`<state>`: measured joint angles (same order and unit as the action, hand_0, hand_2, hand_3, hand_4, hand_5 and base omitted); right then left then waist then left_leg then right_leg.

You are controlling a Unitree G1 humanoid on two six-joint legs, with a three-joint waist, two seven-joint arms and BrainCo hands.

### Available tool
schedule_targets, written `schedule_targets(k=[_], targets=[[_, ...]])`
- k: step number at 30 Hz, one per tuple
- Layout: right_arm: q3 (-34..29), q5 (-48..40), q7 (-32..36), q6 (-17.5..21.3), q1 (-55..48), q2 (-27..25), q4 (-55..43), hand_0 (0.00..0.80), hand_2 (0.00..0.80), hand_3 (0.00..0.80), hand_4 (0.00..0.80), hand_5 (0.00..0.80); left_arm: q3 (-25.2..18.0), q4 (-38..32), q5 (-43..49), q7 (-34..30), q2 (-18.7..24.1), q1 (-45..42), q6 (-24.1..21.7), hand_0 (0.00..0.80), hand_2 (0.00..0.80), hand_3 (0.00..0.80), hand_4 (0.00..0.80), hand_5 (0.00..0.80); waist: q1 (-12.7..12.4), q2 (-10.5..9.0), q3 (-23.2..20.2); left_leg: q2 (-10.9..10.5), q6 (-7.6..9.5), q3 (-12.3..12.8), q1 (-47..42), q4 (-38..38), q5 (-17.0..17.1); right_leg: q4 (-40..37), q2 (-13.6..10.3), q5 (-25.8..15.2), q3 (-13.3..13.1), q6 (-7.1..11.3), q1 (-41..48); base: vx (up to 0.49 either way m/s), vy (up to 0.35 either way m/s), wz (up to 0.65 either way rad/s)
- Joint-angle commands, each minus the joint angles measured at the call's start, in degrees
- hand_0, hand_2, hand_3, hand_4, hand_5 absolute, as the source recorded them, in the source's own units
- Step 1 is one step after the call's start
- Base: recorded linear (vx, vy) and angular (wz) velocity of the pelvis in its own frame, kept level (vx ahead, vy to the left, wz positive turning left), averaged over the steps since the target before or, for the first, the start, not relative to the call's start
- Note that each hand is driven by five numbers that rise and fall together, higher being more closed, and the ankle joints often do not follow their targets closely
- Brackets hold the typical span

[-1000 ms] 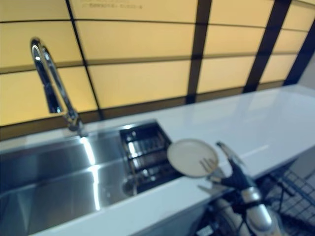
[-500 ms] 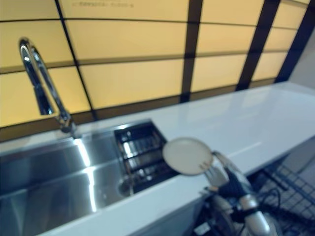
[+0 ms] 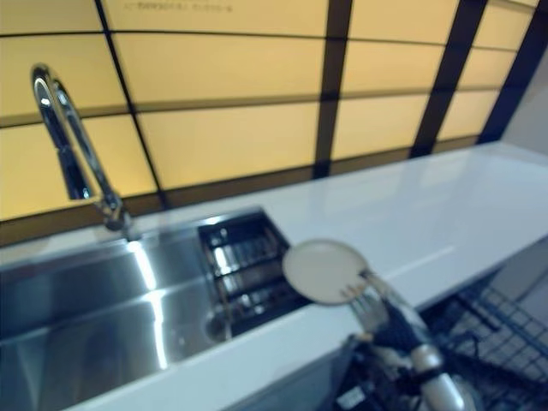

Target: Take plates into dishwasher

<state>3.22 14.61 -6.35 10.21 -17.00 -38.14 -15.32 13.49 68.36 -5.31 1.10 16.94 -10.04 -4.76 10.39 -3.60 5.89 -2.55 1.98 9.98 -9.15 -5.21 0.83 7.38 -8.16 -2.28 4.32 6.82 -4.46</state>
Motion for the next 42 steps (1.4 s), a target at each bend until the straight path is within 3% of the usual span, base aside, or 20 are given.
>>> schedule_targets(k=[1, 10, 42], targets=[[1.58, -0.19, 0.00, 3.19, 7.22, -0.89, -2.51, 0.000, 0.000, 0.000, 0.000, 0.000, 0.35, -2.40, 1.40, -0.11, -0.64, 7.54, -3.81, 0.000, 0.000, 0.000, 0.000, 0.000, 1.38, -0.99, 2.71, -3.37, 1.69, -2.33, -4.93, 0.21, -8.58, 1.23, -1.23, -14.79, -2.29, 6.16, -9.88, 0.000, 0.000, 0.00], [3.98, -0.52, 1.86, -0.45, 9.06, -1.13, -2.57, 0.000, 0.000, 0.000, 0.000, 0.000, 1.56, -3.07, 2.05, -0.29, -0.85, 7.66, -3.25, 0.000, 0.000, 0.000, 0.000, 0.000, 0.55, -1.14, 2.73, -3.43, 1.50, -3.35, -5.17, 0.21, -8.47, 1.11, -1.56, -15.17, -1.70, 6.23, -9.57, 0.014, -0.005, 0.01], [7.65, 1.43, 0.73, -5.43, 12.99, 0.96, 0.45, 0.000, 0.000, 0.000, 0.000, 0.000, 2.35, -3.25, 4.59, -0.52, -1.27, 6.53, -2.64, 0.000, 0.000, 0.000, 0.000, 0.000, -1.40, -1.51, 2.90, -3.46, 1.52, -6.18, -5.88, 0.21, -8.72, 0.82, -1.96, -15.27, -0.98, 6.42, -8.35, 0.004, -0.003, 0.02]])
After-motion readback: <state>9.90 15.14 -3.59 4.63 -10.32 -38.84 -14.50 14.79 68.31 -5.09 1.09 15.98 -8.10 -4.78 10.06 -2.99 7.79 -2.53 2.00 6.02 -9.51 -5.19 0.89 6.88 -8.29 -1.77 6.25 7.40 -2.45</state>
